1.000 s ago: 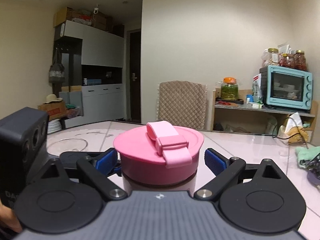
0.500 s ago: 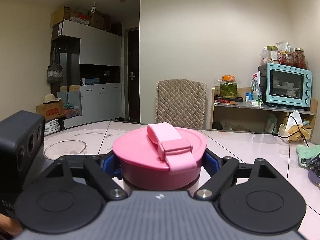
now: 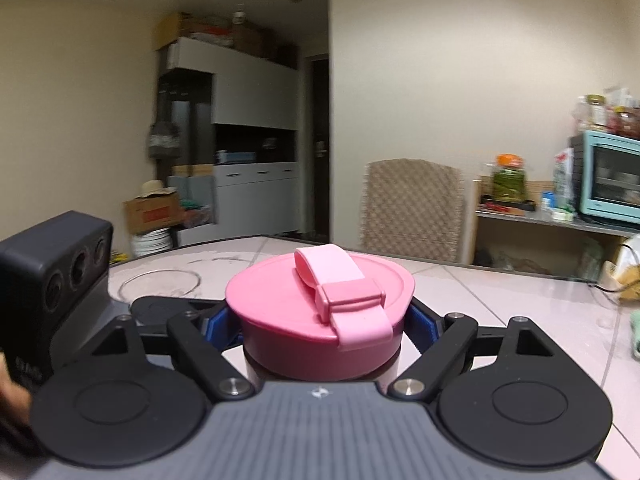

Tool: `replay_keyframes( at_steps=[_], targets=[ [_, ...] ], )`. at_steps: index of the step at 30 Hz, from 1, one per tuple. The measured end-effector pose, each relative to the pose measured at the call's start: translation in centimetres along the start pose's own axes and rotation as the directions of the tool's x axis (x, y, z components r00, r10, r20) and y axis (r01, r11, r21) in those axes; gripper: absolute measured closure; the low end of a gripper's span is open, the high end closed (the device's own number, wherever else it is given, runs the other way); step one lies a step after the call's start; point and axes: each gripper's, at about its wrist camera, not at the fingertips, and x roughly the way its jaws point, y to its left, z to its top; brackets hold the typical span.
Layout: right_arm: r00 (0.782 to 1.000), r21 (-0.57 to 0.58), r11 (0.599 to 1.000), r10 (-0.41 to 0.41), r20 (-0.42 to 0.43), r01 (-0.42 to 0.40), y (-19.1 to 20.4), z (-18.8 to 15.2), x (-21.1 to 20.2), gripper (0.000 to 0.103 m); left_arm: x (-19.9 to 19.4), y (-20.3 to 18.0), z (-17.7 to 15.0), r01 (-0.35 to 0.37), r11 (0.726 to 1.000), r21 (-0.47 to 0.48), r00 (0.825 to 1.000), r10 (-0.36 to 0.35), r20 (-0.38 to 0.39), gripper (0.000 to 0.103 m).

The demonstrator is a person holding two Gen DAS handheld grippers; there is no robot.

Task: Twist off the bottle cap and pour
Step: 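Regrip the lid and twist it again with the right gripper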

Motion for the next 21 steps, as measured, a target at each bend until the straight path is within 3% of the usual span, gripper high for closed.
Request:
replay_keyframes(
  at_steps=[7, 10, 14, 21],
  targets=[
    [0.982, -0.025, 0.982, 0.187, 0.004, -0.187, -3.0, 0.2, 0.2, 0.018, 0.0, 0.0, 0.0, 0.0, 1.0, 0.001, 1.0, 0.0, 0.0, 0.013],
    [0.973, -0.048, 0.972, 0.232, 0.008, -0.231, -3.6, 0.2, 0.2, 0.018, 0.0, -0.1, 0.0, -0.001, 1.0, 0.001, 1.0, 0.001, 0.0, 0.013],
    [0.975, -0.049, 0.974, 0.221, 0.006, -0.22, -3.3, 0.5, 0.0, 0.017, 0.0, -0.1, 0.0, -0.001, 1.0, 0.002, 1.0, 0.001, 0.0, 0.013],
    [0.997, -0.031, 0.997, 0.074, 0.009, -0.073, -1.2, 0.9, -1.5, 0.013, -0.1, -0.3, 0.1, 0.0, 1.0, 0.001, 1.0, 0.0, 0.0, 0.013]
  ],
)
